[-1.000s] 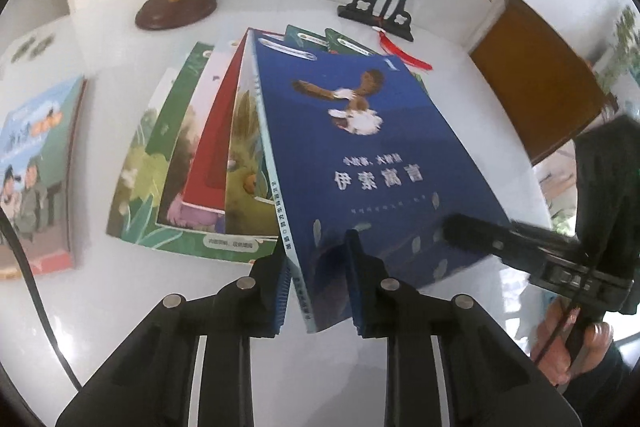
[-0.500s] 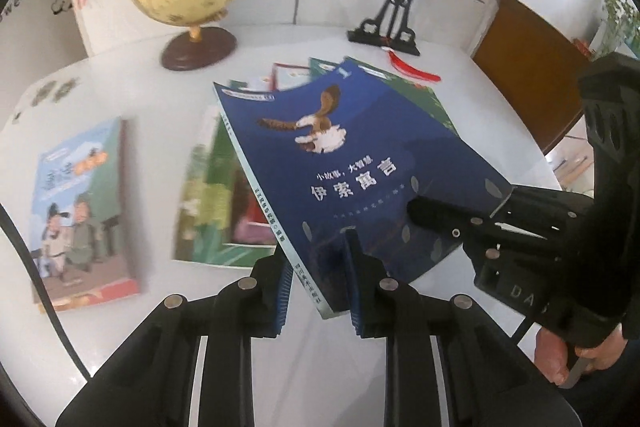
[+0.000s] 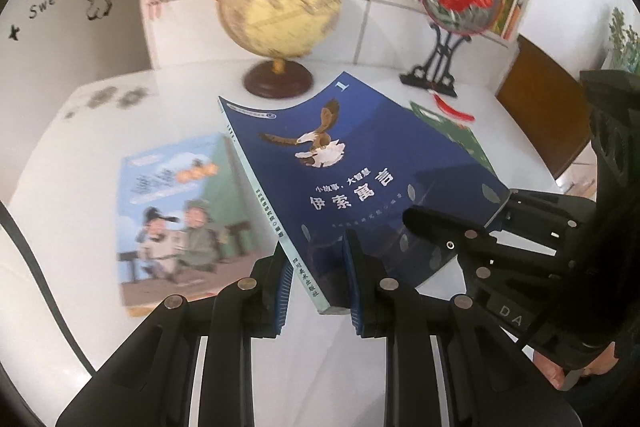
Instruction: Organize books
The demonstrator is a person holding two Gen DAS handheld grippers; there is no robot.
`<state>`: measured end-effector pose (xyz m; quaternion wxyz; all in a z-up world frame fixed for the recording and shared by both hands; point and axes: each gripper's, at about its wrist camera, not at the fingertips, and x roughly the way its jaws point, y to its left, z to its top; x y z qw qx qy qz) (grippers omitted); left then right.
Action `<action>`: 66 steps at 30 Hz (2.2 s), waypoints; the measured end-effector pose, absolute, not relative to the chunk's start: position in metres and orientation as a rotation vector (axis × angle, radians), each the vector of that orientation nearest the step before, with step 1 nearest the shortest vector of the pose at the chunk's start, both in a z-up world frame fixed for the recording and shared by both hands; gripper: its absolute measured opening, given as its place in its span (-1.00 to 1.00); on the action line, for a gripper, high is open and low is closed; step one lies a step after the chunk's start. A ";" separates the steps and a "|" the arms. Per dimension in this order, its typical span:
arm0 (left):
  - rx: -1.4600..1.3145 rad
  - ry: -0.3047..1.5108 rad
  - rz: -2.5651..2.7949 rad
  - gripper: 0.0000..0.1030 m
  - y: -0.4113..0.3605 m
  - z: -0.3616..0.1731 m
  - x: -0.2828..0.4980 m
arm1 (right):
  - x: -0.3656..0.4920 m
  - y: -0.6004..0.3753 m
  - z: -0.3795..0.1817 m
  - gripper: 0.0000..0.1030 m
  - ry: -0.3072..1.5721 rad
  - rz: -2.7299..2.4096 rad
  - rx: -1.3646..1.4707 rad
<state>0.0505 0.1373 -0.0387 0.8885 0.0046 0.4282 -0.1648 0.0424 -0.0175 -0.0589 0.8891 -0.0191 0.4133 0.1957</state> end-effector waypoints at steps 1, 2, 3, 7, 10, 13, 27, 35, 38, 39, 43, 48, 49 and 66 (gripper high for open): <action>0.008 0.879 -0.335 -0.60 0.146 -0.035 0.050 | 0.043 -0.010 -0.056 -0.70 0.851 0.412 -0.038; 0.011 0.866 -0.328 -0.60 0.154 -0.031 0.050 | 0.043 -0.001 -0.052 -0.70 0.841 0.419 -0.037; 0.015 0.854 -0.320 -0.60 0.163 -0.028 0.048 | 0.044 0.007 -0.049 -0.70 0.832 0.425 -0.036; 0.021 0.830 -0.301 -0.60 0.190 -0.020 0.047 | 0.044 0.040 -0.039 -0.70 0.798 0.442 -0.045; -0.001 0.829 -0.293 -0.60 0.214 -0.022 0.046 | 0.043 0.063 -0.037 -0.70 0.784 0.450 -0.059; -0.005 0.828 -0.279 -0.60 0.229 -0.025 0.047 | 0.043 0.083 -0.040 -0.70 0.785 0.460 -0.057; -0.065 0.899 -0.242 -0.60 0.279 -0.072 0.080 | 0.070 0.150 -0.071 -0.70 0.832 0.434 -0.085; -0.065 0.966 -0.224 -0.59 0.279 -0.105 0.095 | 0.089 0.157 -0.104 -0.66 0.912 0.387 -0.057; -0.085 0.981 -0.212 -0.58 0.283 -0.108 0.096 | 0.093 0.156 -0.106 -0.64 0.943 0.385 -0.049; -0.086 0.983 -0.211 -0.56 0.283 -0.108 0.096 | 0.094 0.157 -0.107 -0.63 0.954 0.387 -0.048; -0.073 0.997 -0.200 -0.48 0.281 -0.109 0.097 | 0.097 0.156 -0.109 -0.62 0.976 0.382 -0.037; -0.056 1.028 -0.146 -0.37 0.283 -0.113 0.098 | 0.097 0.156 -0.111 -0.58 1.006 0.382 -0.042; -0.050 1.031 -0.128 -0.39 0.285 -0.115 0.099 | 0.098 0.156 -0.111 -0.57 1.009 0.383 -0.051; -0.046 0.955 -0.155 -0.41 0.265 -0.069 0.087 | 0.087 0.138 -0.108 -0.50 1.050 0.326 -0.080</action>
